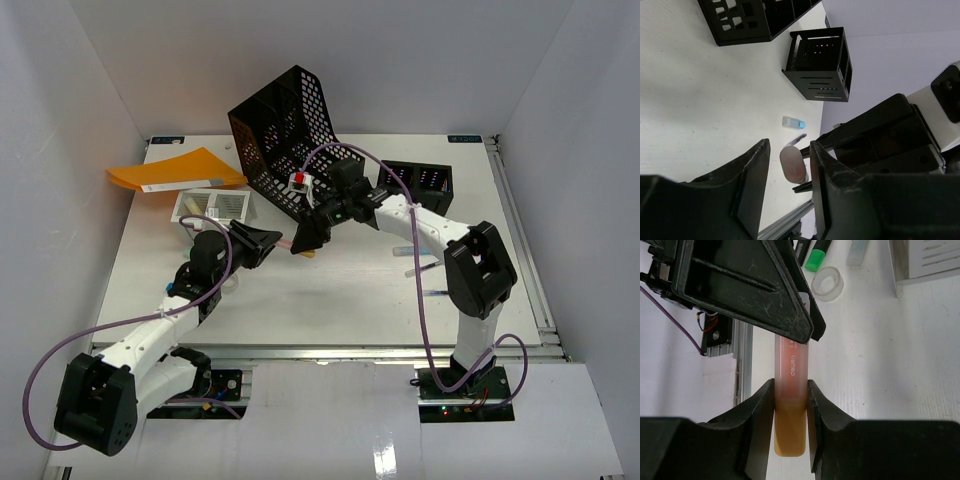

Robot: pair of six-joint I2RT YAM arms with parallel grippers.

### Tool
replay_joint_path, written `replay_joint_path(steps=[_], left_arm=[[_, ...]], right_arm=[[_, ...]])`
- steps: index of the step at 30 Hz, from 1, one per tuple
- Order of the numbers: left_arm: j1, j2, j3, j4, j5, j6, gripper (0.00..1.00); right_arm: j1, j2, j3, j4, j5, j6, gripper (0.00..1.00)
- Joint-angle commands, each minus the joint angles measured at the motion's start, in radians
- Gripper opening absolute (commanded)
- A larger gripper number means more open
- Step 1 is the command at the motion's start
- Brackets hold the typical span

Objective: Organize the desk

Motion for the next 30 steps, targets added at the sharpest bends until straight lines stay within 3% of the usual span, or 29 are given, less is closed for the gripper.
replay_joint_path(steps=[1, 5, 7, 9, 12, 13, 22, 25, 30], left_arm=[[-0.006, -0.01, 0.019, 0.032, 0.01, 0.002, 0.39], [-0.005, -0.02, 0.024, 0.029, 0.019, 0.02, 0.2], [-0.005, -0.034, 0.035, 0.011, 0.02, 0.032, 0.07], [-0.005, -0.051, 0.045, -0.02, 0.013, 0.056, 0.01], [-0.005, -0.084, 0.074, -0.086, -0.012, 0.103, 0.0], [-0.005, -0.093, 0.089, -0.125, -0.032, 0.133, 0.0], [0.032, -0.106, 0.311, -0.529, -0.321, 0.528, 0.0], [0.104, -0.057, 0.43, -0.629, -0.373, 0.686, 0.0], [0.294, 0.028, 0.532, -0.64, -0.361, 0.829, 0.0]], right_arm=[[0.013, 0.015, 0.047, 0.045, -0.044, 0.005, 0.2], [0.017, 0.012, 0.044, 0.046, -0.062, -0.007, 0.26], [0.019, 0.016, 0.041, 0.043, -0.068, -0.013, 0.35], [0.019, 0.018, 0.041, 0.039, -0.08, -0.022, 0.55], [0.021, 0.016, 0.061, -0.033, -0.08, -0.104, 0.83], [0.02, 0.006, 0.063, -0.055, -0.079, -0.134, 0.88], [-0.035, -0.152, -0.025, -0.251, -0.103, -0.418, 0.9], [-0.066, -0.237, -0.12, -0.279, -0.104, -0.494, 0.9], [-0.118, -0.316, -0.245, -0.278, -0.135, -0.544, 0.9]])
